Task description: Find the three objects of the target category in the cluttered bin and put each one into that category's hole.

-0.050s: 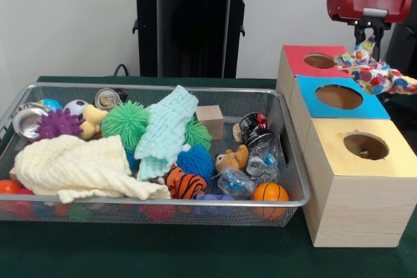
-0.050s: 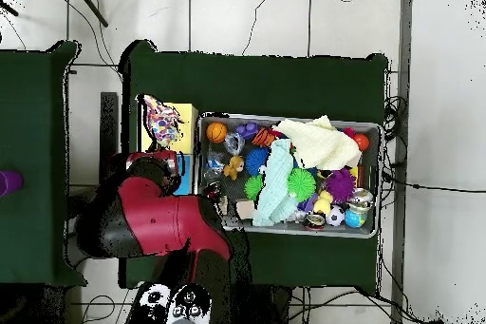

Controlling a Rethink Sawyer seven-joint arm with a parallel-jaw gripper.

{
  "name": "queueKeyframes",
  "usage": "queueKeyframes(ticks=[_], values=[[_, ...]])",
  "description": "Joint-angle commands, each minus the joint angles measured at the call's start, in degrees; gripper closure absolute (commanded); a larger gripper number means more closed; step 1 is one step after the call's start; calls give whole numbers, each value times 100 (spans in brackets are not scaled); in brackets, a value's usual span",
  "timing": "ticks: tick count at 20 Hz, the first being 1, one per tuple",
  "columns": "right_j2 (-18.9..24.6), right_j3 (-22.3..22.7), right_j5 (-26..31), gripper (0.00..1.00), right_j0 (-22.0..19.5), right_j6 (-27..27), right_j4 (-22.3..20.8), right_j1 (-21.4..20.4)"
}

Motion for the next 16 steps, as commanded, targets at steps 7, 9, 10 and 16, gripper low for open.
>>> queueKeyframes(ticks=[7,9,10,16], values=[[-749,-708,-1744,100,580,1261,1017,1554],[-678,-744,-2055,100,522,1171,1036,1732],[-641,-745,-2137,100,493,1132,1051,1777],[-240,-744,-2619,100,117,1104,813,1929]])
